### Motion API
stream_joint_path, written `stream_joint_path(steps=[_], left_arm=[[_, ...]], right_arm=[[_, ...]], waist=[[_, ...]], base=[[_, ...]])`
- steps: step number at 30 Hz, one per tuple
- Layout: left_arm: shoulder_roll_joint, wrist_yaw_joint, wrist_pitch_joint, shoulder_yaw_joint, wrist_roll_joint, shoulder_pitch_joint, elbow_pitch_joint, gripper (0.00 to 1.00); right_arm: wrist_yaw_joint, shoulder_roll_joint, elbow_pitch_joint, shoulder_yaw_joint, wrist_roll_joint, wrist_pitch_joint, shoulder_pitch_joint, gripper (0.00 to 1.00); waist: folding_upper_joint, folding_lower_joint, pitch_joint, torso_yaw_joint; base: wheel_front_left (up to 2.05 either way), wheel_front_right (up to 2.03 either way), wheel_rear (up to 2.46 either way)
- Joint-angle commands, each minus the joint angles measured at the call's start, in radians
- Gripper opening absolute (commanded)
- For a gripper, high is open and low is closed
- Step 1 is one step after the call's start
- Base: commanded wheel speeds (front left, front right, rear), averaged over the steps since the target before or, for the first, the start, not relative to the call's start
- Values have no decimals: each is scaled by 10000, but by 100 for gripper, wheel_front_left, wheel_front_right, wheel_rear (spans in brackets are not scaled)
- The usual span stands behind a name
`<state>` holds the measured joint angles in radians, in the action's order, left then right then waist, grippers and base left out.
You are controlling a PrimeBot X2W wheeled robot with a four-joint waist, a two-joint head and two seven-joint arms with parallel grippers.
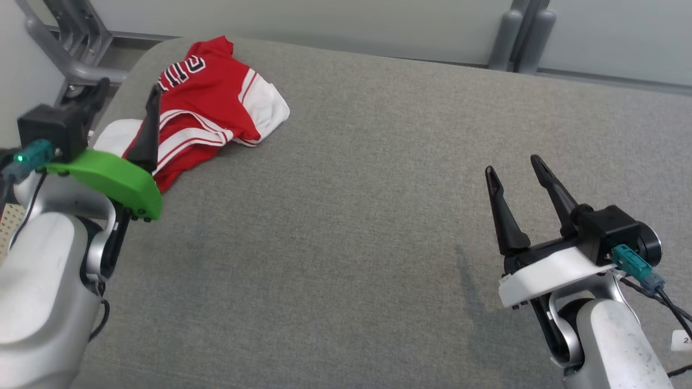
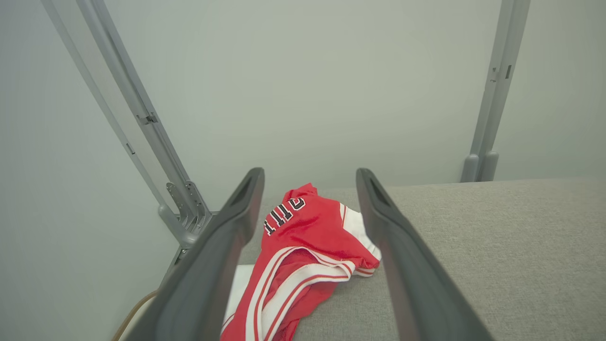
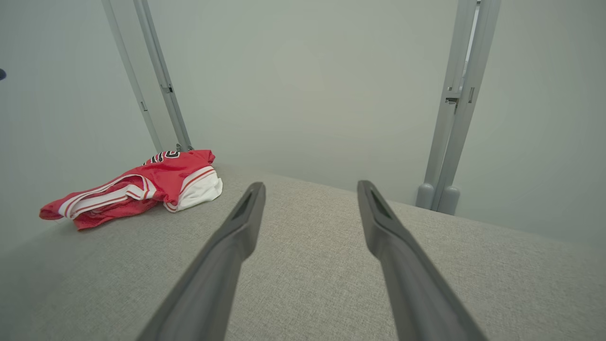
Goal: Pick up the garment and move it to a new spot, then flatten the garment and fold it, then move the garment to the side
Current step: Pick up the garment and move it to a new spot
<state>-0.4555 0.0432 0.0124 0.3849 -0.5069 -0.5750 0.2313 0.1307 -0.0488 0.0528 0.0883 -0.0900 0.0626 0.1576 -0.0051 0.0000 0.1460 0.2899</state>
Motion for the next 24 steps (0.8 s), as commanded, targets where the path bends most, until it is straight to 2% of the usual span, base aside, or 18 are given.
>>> stream_joint_path(steps=[1,7,13,20,24], left_arm=[[-30,-125,131,27,-10,-309,202,100],[-207,-935,839,333,8,-1888,1930,100],[-175,-1474,1172,813,-38,-2760,3202,100],[-46,-1658,1089,1138,-326,-3163,4322,100],[-110,-1526,979,1093,-299,-3367,5004,100]], right_arm=[[0,-33,95,9,137,-28,207,100],[0,-33,524,-96,415,-46,811,100],[0,-31,923,-42,567,-51,1263,100],[0,-33,1140,71,621,-4,1564,100],[0,-31,1242,24,674,2,1611,100]], waist=[[51,0,888,-790],[51,0,1961,-1450],[51,0,2928,-1875],[51,0,3547,-2162],[51,0,3695,-2241]], base=[[0,0,0],[0,0,0],[0,0,0],[0,0,0],[0,0,0]])
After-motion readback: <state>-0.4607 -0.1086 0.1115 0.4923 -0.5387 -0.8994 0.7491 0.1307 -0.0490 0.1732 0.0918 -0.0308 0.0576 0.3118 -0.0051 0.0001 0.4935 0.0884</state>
